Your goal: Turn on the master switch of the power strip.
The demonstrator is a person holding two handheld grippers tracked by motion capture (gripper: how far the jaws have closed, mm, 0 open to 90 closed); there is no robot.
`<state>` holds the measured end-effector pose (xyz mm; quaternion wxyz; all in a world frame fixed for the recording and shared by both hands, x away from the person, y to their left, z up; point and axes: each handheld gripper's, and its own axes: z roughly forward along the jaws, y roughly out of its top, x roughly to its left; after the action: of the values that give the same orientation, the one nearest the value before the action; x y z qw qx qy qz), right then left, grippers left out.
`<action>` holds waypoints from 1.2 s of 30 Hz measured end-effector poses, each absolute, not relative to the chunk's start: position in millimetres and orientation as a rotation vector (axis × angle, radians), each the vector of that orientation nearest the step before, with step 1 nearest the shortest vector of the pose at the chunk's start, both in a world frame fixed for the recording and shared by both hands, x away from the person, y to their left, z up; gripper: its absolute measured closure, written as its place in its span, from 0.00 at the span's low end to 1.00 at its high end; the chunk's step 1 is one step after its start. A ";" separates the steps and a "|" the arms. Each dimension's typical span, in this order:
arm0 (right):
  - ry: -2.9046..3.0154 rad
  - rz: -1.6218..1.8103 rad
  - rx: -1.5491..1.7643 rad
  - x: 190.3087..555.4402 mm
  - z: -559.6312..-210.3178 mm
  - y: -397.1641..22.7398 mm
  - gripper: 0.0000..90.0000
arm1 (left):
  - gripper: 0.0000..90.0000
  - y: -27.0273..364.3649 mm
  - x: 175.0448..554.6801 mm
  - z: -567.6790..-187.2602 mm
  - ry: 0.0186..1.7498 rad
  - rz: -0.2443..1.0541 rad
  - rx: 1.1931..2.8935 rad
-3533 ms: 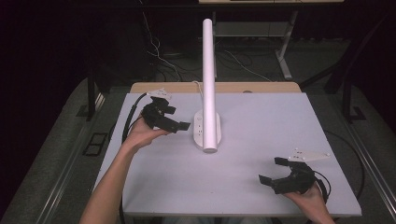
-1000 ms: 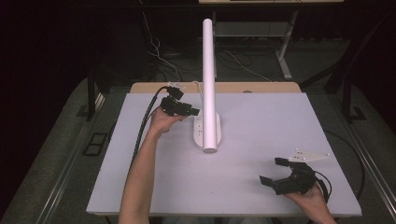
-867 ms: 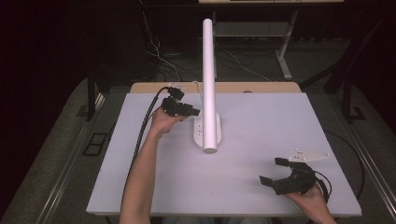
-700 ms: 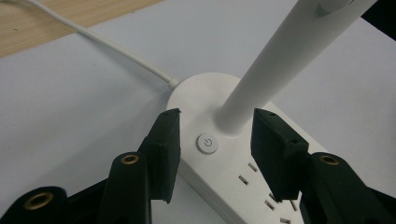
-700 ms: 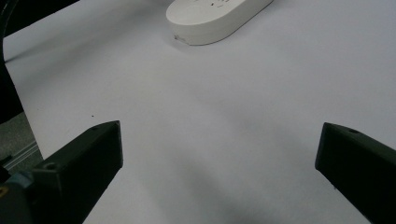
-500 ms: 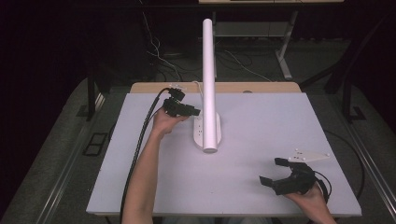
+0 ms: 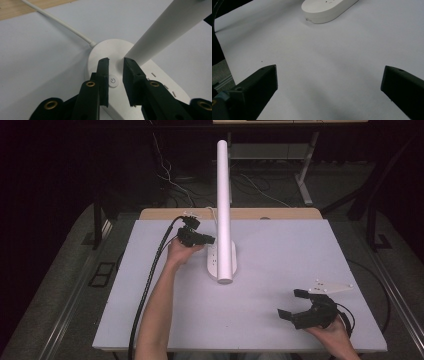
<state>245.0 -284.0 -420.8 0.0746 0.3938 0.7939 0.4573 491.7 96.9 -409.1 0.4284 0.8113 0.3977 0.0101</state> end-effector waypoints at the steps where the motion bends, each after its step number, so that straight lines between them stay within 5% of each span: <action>1: 2.383 1.373 1.181 245.0 -420.8 -284.0 0.00 | 0.86 96.6 492.0 -410.0 0.998 0.022 2.022; 10: 2.385 1.371 1.174 245.3 -421.2 -283.7 0.00 | 0.99 92.1 492.0 -415.5 1.004 0.023 2.032; 36: 2.388 1.367 1.173 245.1 -421.3 -284.1 0.00 | 1.00 86.2 488.9 -421.2 0.981 0.080 2.099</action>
<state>245.1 -284.1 -421.3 0.0752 0.3910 0.7961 0.4557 488.9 86.2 -421.2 0.4000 0.8299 0.3878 0.0315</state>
